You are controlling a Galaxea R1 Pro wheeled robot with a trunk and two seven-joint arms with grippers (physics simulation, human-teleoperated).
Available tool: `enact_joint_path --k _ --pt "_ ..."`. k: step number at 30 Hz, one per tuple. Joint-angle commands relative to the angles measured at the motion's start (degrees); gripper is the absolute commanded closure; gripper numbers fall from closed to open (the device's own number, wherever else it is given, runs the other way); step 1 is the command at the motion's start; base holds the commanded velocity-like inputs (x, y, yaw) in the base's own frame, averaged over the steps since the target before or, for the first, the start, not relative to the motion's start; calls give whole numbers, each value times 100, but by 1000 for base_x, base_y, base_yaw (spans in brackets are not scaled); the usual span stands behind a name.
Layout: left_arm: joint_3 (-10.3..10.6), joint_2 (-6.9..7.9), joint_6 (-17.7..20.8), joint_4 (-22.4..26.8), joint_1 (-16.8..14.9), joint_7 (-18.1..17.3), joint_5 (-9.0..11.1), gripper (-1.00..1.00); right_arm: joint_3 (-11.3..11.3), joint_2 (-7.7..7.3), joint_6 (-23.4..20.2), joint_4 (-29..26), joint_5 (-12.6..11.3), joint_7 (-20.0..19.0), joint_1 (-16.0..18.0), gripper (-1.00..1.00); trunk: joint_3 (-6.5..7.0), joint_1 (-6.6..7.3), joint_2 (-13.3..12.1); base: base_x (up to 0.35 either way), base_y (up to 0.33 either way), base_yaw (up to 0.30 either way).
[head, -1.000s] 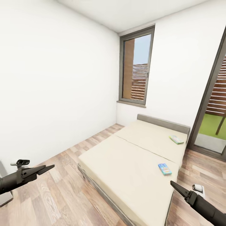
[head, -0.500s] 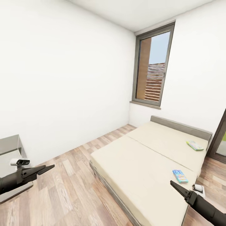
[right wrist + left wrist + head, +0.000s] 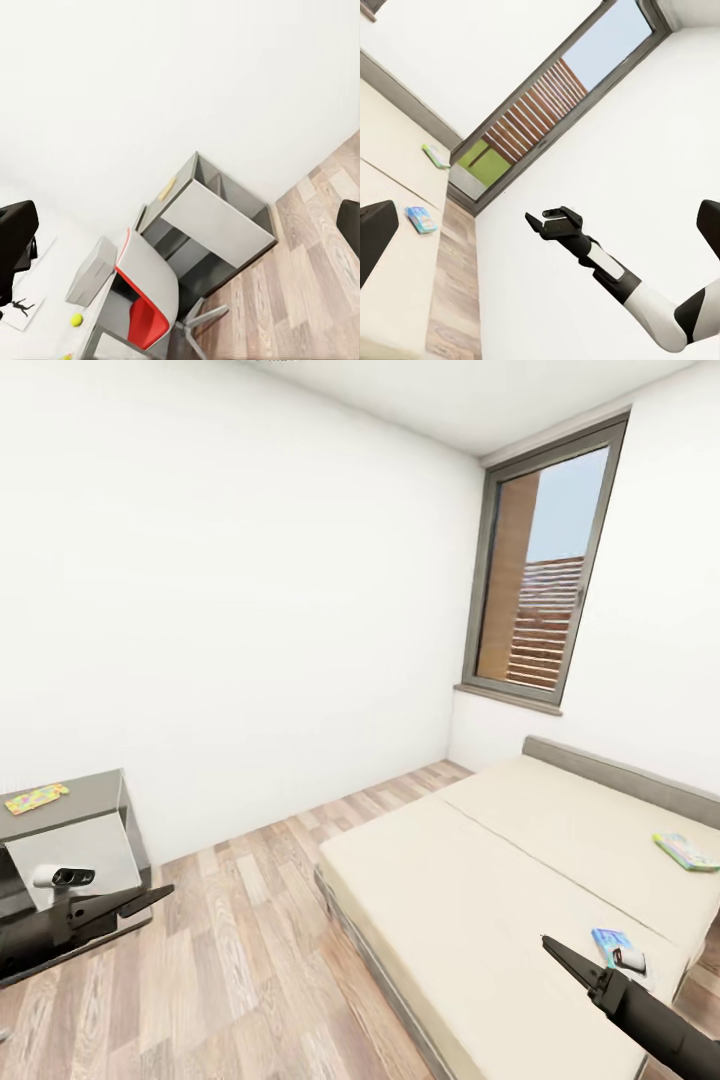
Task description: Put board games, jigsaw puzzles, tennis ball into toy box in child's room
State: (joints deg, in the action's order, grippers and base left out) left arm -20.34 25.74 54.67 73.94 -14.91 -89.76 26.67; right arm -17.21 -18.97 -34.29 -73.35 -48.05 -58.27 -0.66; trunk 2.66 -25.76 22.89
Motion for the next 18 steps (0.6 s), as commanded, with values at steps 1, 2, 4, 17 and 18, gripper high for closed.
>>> enact_joint_path --k 1,2,4,17,18 --pt "4 0 61 -2 -4 -24 -4 -100 -2 -2 -42 -4 -38 8 -5 -100 0 -2 3 -42 -19 287" --pt "4 1 61 -2 -4 -24 -4 -100 -2 -2 -42 -4 -38 8 -5 -100 0 -2 3 -66 -15 287" --pt "4 1 61 -2 -4 -24 -4 -100 -2 -2 -40 -4 -38 8 -5 -100 0 -2 3 -98 -9 287" --pt "4 1 61 -2 -4 -24 -4 -100 -2 -2 -42 -4 -38 9 -5 -100 0 -2 3 -51 -2 287" --pt "4 1 61 -2 -4 -24 -4 -100 -2 -2 -42 -4 -38 9 -5 -100 0 -2 3 -112 0 287"
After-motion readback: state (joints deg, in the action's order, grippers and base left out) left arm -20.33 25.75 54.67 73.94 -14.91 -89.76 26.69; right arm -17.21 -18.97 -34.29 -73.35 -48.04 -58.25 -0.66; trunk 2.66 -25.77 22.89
